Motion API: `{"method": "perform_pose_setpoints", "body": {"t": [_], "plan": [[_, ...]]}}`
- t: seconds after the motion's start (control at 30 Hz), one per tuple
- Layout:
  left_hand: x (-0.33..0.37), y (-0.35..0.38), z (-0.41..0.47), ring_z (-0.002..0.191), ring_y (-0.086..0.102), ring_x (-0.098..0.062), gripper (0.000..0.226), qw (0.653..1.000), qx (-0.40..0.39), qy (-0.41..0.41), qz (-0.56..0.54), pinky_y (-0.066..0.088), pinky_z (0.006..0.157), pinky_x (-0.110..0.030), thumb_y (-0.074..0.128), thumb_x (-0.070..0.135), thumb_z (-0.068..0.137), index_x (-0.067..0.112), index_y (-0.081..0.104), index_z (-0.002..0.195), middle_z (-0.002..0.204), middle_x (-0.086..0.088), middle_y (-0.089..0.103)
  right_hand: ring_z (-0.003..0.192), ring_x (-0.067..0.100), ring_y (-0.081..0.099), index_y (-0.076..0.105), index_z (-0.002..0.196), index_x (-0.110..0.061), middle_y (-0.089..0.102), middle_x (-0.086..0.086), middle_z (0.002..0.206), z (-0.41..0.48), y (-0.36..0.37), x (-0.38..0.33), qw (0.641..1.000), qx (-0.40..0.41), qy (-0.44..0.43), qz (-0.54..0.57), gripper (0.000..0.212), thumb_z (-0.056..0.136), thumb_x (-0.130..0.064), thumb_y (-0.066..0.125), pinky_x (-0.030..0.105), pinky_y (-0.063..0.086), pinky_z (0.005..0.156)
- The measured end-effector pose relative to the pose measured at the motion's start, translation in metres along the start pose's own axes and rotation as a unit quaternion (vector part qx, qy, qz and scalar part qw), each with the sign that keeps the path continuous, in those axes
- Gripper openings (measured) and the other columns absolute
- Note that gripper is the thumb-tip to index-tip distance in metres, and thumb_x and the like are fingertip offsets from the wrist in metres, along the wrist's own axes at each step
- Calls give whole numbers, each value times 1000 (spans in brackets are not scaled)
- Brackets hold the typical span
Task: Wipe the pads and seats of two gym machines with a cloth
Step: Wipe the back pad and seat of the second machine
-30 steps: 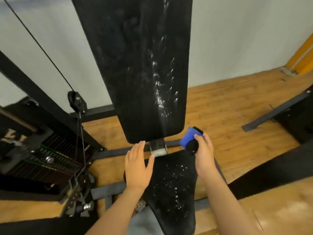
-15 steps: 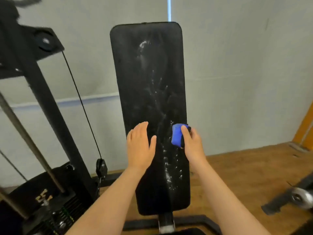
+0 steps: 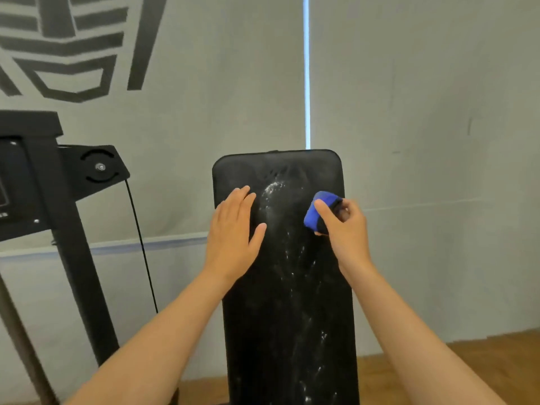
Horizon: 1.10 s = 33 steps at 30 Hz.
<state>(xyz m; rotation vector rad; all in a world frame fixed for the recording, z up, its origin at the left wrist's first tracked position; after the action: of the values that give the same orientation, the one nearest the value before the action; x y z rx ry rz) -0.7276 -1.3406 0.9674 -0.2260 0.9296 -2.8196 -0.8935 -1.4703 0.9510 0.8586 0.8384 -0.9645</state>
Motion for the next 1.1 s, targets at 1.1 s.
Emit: {"method": "perform_pose_setpoints", "body": {"t": [1.1], "plan": [[-73, 3, 121, 100, 50, -13, 36, 973, 97, -47, -205, 30, 85, -15, 47, 39, 90, 13, 60, 111, 105, 1, 58, 101, 9, 55, 57, 114, -17, 59, -2, 109, 116, 25, -75, 919, 20, -210, -334, 25, 89, -16, 64, 16, 43, 87]]}}
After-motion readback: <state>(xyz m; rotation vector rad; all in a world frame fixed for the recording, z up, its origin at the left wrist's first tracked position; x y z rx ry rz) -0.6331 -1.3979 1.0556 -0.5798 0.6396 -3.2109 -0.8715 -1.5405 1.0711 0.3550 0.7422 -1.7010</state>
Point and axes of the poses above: each hand's wrist, its own z-axis towards the middle knuckle, its own y-axis out of the palm, x = y × z, the point moved 7 cm from there along z, towards the middle knuckle
